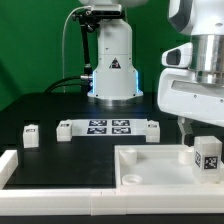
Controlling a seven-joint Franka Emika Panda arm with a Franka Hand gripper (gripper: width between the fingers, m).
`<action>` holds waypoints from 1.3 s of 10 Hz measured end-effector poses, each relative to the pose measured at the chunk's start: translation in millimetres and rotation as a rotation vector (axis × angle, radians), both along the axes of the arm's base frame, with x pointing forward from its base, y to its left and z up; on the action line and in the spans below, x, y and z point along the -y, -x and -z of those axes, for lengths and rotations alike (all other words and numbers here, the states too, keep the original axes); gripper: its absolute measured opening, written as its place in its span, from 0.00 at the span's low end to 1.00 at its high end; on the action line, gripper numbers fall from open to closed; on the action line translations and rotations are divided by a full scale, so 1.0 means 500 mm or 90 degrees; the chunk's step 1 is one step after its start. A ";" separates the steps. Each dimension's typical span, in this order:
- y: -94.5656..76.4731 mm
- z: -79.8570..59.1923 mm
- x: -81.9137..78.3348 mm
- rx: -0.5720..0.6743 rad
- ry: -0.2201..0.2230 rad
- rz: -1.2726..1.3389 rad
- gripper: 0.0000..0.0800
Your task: Assemble one leg
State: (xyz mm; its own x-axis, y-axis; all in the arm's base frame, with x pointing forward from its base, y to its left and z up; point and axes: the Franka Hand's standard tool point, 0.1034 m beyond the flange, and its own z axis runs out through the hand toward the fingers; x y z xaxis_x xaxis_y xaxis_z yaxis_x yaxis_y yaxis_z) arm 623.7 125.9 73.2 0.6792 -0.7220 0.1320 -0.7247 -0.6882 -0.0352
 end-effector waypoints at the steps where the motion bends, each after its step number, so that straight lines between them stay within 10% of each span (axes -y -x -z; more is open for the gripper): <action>1: -0.001 -0.001 0.001 -0.005 0.011 -0.080 0.81; 10: -0.005 -0.001 0.018 -0.041 0.089 -0.518 0.81; 12: -0.005 -0.001 0.019 -0.041 0.089 -0.517 0.49; 13: -0.005 0.000 0.018 -0.041 0.088 -0.510 0.49</action>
Offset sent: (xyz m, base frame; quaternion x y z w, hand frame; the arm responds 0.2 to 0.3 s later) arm 0.0030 0.0074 0.0006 -0.0045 -0.0240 -0.3020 0.9530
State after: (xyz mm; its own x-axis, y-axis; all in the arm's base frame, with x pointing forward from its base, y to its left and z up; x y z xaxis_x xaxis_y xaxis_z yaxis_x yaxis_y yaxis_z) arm 626.0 116.8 73.3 0.9918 0.0062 0.1277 -0.0083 -0.9936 0.1123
